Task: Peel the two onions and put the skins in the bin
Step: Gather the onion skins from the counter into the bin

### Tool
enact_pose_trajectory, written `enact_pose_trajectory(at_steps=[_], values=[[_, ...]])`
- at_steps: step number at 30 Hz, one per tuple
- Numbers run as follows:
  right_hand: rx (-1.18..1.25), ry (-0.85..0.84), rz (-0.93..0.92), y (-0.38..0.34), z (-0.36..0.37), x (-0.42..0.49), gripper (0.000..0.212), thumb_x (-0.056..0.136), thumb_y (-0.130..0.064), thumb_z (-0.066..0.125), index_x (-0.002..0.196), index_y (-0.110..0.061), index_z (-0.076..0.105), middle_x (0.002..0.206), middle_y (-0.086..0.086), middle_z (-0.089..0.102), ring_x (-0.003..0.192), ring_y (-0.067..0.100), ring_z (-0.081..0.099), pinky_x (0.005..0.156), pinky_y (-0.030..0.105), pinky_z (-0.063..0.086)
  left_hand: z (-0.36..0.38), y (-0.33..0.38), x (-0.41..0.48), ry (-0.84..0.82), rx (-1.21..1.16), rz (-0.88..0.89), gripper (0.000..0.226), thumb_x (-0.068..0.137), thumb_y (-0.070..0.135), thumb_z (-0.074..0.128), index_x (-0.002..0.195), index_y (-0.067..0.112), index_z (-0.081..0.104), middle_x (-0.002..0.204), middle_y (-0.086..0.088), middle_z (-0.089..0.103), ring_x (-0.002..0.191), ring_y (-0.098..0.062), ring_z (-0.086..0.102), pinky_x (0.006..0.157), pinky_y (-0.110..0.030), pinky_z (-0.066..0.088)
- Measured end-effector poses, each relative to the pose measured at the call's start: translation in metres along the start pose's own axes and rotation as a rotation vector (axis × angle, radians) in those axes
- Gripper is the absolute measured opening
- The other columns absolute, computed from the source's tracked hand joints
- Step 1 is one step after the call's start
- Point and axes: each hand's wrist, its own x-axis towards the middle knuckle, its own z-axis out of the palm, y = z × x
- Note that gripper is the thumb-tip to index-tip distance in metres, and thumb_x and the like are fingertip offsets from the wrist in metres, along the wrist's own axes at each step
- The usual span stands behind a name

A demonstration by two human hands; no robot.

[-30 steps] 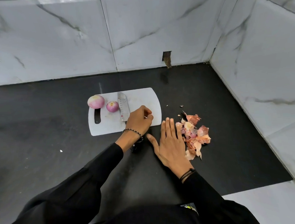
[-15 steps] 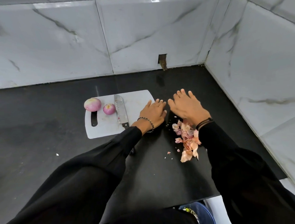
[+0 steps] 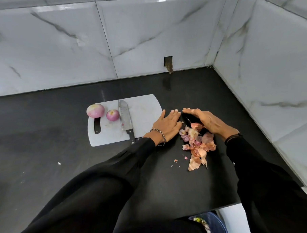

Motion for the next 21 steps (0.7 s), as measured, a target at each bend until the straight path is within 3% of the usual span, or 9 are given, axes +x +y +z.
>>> enact_pose_trajectory(at_steps=[5,7,10,13,16,18,21], values=[[0.008,-0.01,-0.049,0.009,0.01,-0.023,0.061,0.094,-0.055,0.021,0.142,-0.042,0.057,0.154,-0.021,0.046,0.145,-0.004,0.035,0.125,0.029,0.02,0.002,0.014,-0.031,-0.028,-0.197,0.027,0.052,0.107,0.029,0.021,0.157,0.017,0.011,0.164,-0.001,0.008,0.15,-0.01,0.0,0.115,-0.025,-0.015],[0.029,0.0,-0.041,0.01,0.015,-0.031,0.059,0.093,-0.048,0.024,0.141,-0.039,0.059,0.153,-0.018,0.048,0.144,-0.001,0.037,0.124,0.029,0.022,0.006,0.019,-0.043,-0.049,-0.298,0.009,0.051,0.107,0.03,0.023,0.157,0.023,0.013,0.164,0.002,0.008,0.15,-0.014,-0.001,0.117,-0.023,-0.007],[0.082,0.024,0.013,0.014,0.025,-0.044,0.049,0.092,-0.048,0.034,0.13,-0.051,0.064,0.148,-0.018,0.054,0.133,-0.001,0.049,0.113,0.023,0.032,0.016,0.016,-0.051,-0.059,-0.418,-0.007,0.05,0.106,0.032,0.026,0.155,0.032,0.021,0.164,0.004,0.014,0.151,-0.024,0.001,0.12,-0.037,0.014],[0.066,0.038,0.028,0.016,0.033,-0.059,0.038,0.104,-0.04,0.038,0.129,-0.055,0.062,0.145,-0.019,0.055,0.128,0.0,0.052,0.105,0.02,0.035,0.019,0.012,-0.056,-0.038,-0.523,-0.004,0.046,0.102,0.036,0.027,0.147,0.033,0.039,0.155,0.0,0.039,0.15,-0.027,0.016,0.117,-0.038,0.021],[0.067,0.065,0.033,0.017,0.033,-0.079,0.037,0.106,-0.036,0.042,0.135,-0.054,0.056,0.136,-0.025,0.056,0.123,0.004,0.058,0.113,0.036,0.041,0.017,0.015,-0.06,0.054,-0.607,0.03,0.048,0.096,0.038,0.026,0.136,0.027,0.05,0.135,0.002,0.057,0.135,-0.023,0.043,0.112,-0.038,0.034],[-0.022,0.104,0.013,0.015,0.032,-0.095,0.038,0.105,-0.044,0.048,0.142,-0.047,0.051,0.136,-0.023,0.055,0.123,0.004,0.056,0.112,0.035,0.042,0.017,0.018,-0.058,0.093,-0.66,0.022,0.047,0.098,0.038,0.029,0.138,0.026,0.049,0.139,0.004,0.054,0.136,-0.019,0.042,0.114,-0.04,0.032],[-0.176,0.153,0.033,0.015,0.032,-0.116,0.073,0.086,-0.069,0.06,0.15,-0.038,0.043,0.141,-0.021,0.047,0.13,0.002,0.045,0.108,0.028,0.036,0.013,0.026,-0.054,0.065,-0.722,-0.02,0.047,0.103,0.047,0.029,0.144,0.031,0.044,0.153,0.005,0.041,0.149,-0.021,0.02,0.122,-0.038,0.014]])
